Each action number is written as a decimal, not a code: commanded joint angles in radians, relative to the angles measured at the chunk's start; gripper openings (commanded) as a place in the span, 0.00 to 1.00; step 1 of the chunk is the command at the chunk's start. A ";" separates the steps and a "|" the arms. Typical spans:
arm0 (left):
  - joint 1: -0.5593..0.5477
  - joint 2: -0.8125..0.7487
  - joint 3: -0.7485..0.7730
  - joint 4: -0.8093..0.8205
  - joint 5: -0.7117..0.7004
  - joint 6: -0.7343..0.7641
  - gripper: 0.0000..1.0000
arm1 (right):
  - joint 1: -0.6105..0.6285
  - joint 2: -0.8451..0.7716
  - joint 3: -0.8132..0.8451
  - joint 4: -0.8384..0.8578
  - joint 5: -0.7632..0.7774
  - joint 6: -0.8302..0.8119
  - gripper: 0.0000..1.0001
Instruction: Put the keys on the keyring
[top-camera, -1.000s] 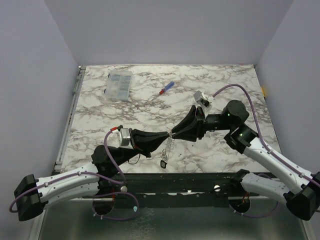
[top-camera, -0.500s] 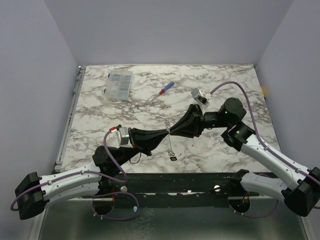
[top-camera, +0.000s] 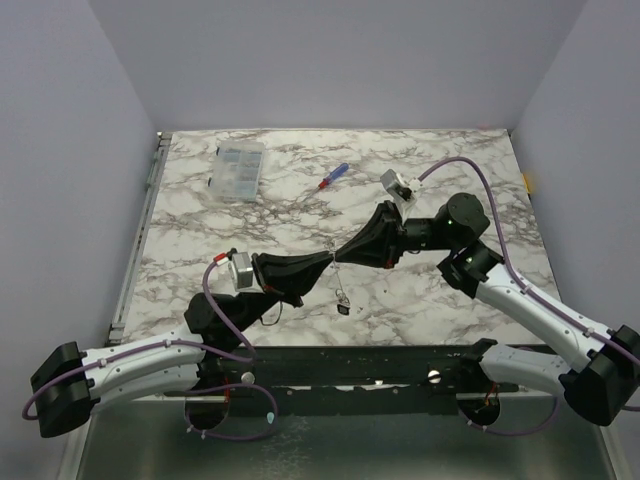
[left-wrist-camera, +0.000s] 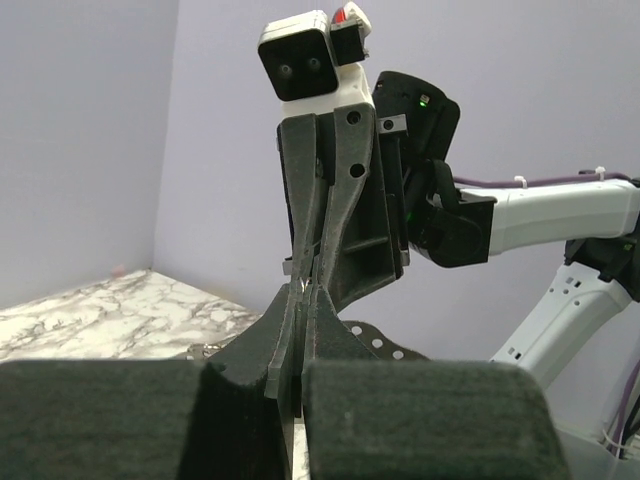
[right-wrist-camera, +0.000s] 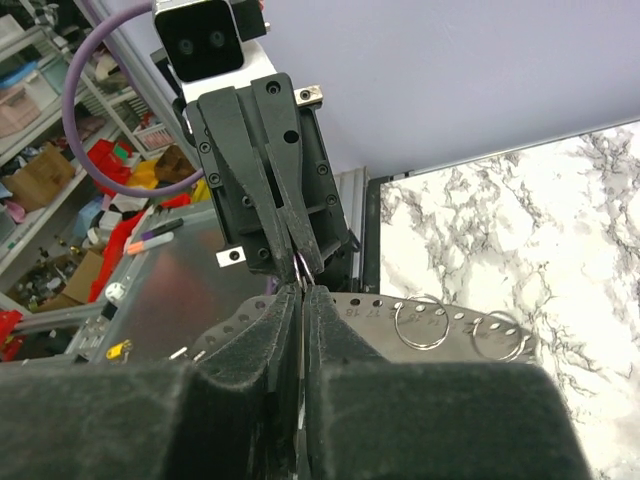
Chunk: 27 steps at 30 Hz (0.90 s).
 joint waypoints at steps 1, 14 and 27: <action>0.000 0.016 -0.002 0.059 -0.044 -0.001 0.00 | 0.013 0.013 0.015 0.078 0.016 0.038 0.04; -0.001 -0.047 -0.006 -0.076 -0.039 0.007 0.39 | 0.013 -0.070 0.035 -0.084 0.077 -0.115 0.01; 0.001 -0.158 0.276 -0.792 0.064 0.170 0.60 | 0.012 -0.085 0.157 -0.503 0.119 -0.442 0.01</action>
